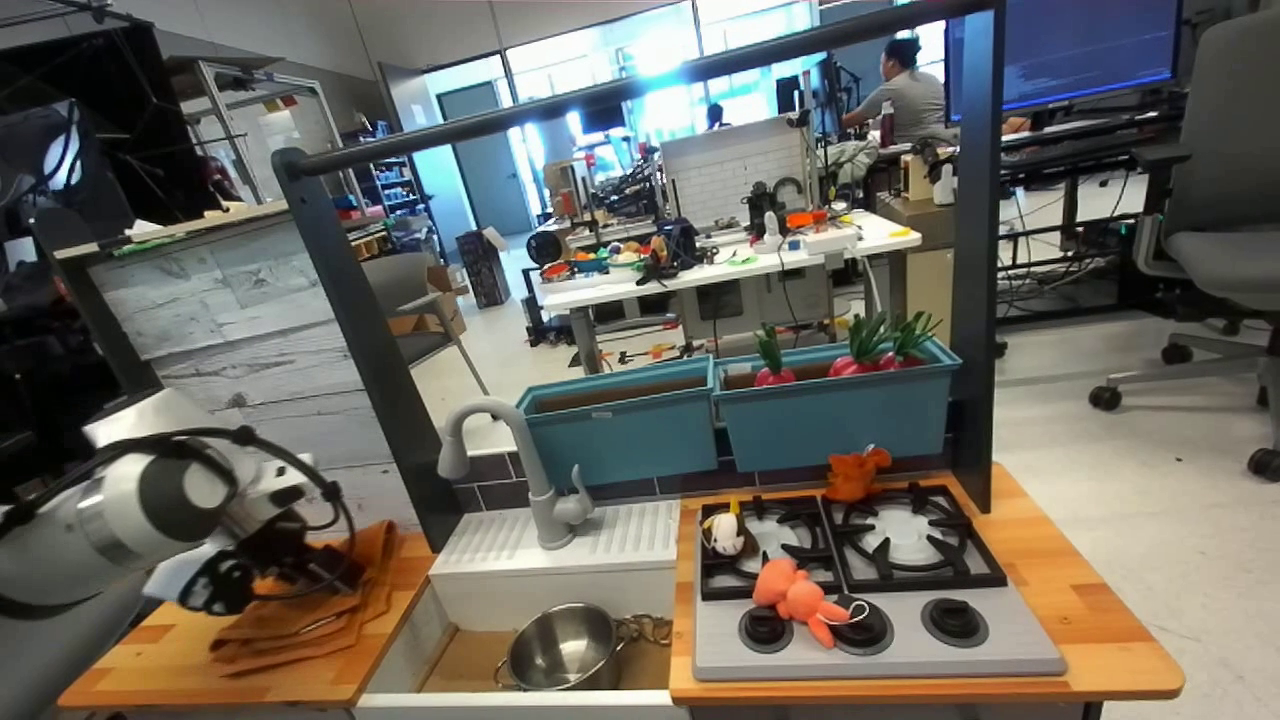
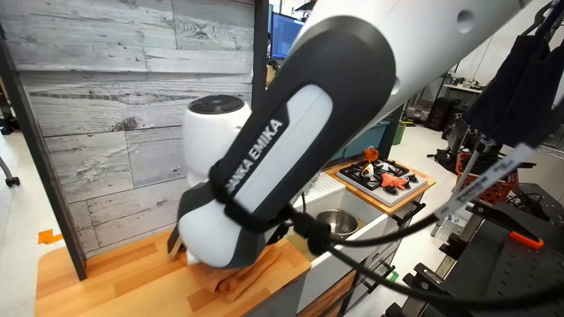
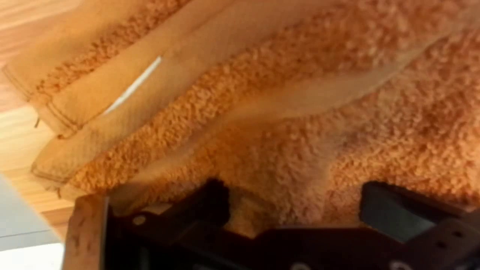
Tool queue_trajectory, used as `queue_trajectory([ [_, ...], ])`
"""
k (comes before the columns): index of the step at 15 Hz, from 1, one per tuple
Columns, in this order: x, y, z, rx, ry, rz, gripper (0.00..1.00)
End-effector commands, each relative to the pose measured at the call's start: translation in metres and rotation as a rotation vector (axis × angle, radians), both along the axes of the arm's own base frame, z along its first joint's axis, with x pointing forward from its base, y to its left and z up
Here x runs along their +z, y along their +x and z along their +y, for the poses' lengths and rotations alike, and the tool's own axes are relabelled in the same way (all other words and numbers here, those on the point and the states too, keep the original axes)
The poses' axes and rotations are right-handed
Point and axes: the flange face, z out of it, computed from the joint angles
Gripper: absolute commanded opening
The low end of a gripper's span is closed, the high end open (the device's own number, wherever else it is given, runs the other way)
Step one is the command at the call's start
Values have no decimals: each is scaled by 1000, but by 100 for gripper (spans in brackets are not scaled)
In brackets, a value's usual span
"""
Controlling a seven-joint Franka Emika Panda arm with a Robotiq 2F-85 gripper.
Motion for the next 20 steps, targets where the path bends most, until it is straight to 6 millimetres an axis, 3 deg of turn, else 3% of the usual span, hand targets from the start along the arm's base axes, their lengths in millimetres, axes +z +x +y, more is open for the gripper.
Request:
queue_trajectory([
  [1, -22, 10, -59, -163, 19, 54, 100],
  [3, -21, 2, -33, -99, 59, 45, 100],
  [7, -13, -28, 62, 111, 114, 1, 100],
  [11, -16, -82, 166, 251, 142, -2, 100],
  [12, -18, -91, 174, 266, 144, 23, 100],
  [13, -20, -98, 180, 290, 140, 42, 100],
  [15, -24, -106, 159, 275, 111, 93, 100],
  [20, -19, -83, 58, 51, 13, 82, 100],
])
